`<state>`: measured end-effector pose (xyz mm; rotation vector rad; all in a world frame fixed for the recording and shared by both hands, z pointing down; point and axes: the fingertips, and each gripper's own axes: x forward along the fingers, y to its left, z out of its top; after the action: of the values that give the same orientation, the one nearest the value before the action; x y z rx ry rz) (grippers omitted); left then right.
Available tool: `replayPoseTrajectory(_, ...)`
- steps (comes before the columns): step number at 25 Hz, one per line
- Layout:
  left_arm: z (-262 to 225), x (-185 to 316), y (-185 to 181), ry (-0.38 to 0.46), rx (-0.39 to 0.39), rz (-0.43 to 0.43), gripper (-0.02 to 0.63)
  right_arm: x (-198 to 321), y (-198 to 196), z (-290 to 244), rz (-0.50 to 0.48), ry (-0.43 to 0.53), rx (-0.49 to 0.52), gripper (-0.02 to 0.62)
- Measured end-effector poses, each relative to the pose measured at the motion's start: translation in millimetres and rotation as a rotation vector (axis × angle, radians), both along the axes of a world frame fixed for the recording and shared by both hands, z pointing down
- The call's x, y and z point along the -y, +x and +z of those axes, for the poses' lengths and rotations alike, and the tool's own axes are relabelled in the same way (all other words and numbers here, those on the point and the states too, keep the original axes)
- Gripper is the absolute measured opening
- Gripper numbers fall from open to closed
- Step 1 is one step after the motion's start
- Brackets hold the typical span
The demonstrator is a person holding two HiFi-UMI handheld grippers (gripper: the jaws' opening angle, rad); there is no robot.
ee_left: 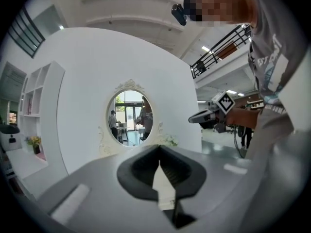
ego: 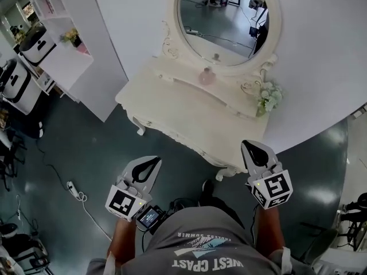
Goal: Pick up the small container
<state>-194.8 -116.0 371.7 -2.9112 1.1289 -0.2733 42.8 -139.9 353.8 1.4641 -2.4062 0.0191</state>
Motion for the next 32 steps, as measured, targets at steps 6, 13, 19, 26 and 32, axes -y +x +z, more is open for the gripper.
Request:
replayPoseTrajectory(6,-1.5,33.7,3.3,0.002,0.031,-0.130,0.002,65.5,0.4,3.2,-0.124,0.000,0.025,0.001)
replayPoseTrajectory(13,-5.4,68.7,39.8,0.002,0.090,-0.241,0.002,122.9,18.0,13.7,-0.253,-0.016,0.074,0.002)
replayPoseTrajectory(19,-4.9,95.5,75.1,0.006,0.105,-0.233,0.002,149.7,44.6,17.5,-0.282,-0.017,0.096,0.002)
replayPoseTrajectory(26,0.3,136.1,97.1,0.008,0.121,-0.160,0.002,166.6,66.7,31.4,-0.230,-0.051,0.096,0.000)
replayPoseTrajectory(32,17.0,194.4,108.6,-0.009,0.105,-0.047,0.002,183.2,89.9,39.6,-0.093,-0.068,0.081,0.002)
